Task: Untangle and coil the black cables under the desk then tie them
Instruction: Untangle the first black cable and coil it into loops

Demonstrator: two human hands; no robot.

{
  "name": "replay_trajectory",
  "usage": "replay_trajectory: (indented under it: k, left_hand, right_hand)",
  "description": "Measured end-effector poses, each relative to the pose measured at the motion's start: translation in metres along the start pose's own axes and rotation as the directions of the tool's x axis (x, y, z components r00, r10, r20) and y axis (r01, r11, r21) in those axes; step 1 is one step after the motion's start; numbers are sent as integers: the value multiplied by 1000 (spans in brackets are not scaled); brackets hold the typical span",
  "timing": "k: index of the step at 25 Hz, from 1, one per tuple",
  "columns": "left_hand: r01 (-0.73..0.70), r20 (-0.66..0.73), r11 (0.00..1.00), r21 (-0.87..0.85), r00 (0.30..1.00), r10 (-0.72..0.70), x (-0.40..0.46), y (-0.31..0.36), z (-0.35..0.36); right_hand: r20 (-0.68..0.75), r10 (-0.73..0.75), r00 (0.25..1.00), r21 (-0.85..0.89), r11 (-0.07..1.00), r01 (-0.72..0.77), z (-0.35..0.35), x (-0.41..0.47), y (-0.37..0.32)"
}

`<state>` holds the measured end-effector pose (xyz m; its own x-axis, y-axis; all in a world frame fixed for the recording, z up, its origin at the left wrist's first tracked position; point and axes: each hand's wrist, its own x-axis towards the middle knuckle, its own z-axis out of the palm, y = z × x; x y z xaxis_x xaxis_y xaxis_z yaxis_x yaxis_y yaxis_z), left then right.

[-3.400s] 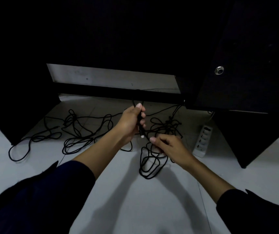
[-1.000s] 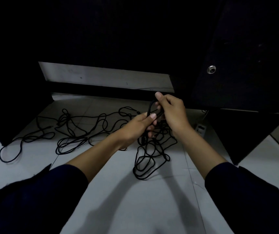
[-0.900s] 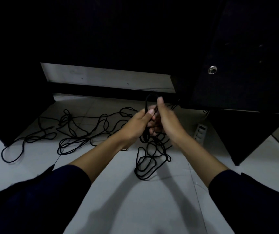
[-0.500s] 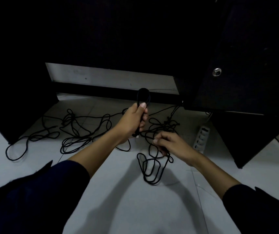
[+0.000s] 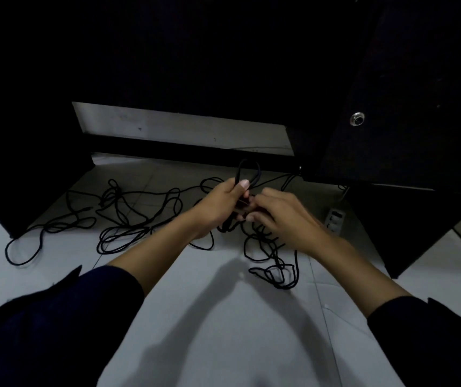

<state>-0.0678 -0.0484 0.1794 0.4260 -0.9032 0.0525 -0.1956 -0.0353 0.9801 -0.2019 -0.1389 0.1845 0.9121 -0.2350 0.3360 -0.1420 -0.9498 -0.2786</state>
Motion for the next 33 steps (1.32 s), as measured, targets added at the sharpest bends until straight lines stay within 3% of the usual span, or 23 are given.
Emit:
replay_trajectory:
  k: [3,6,10,16,18,21,23,25,29,33]
  left_hand:
    - [11,55,995,99,998,-17,-2,-4,0]
    - [23,121,999,27,992,-26,-7,-3,3]
    - [-35,103,989,144,994,20,-3,2,-1]
    - [47,92,994,99,994,-56,-3,-6,-10]
    - [75,108,995,58,991,-81,-4,-8,-13]
    - [40,169,999,26,985,-44,-6,-3,-8]
    - [7,187,996,87,982,-24,-7,1,-2]
    - [13,190,994,105,981,-33,-5,3,0]
    - [-19,262,990,142,965,-20,-3,4,2]
    - [-86,265,980,180,964,36,-5,3,9]
  right_hand:
    - [-46,33,998,145,989,-26,-3,1,-5]
    - [-59,29,998,168,986,-19,-1,3,-7]
    - [-110,68,992,230,972,-42,-3,2,-3]
    - [-21,18,1000,90,996,-16,-20,-6,25]
    - [-99,-2,995,41,999,6,-22,-7,27]
    - [-340,-20,940,-6,1000,19,-20,0,21]
    - [-449,27,893,9,1000,-25,-21,6,17]
    - [-462,112,880,63,994,-94,-24,12,14]
    - [-375,281,884,234,951,-203,-19,18,8]
    - [-258,480,838,516,802,-300,-17,25,6]
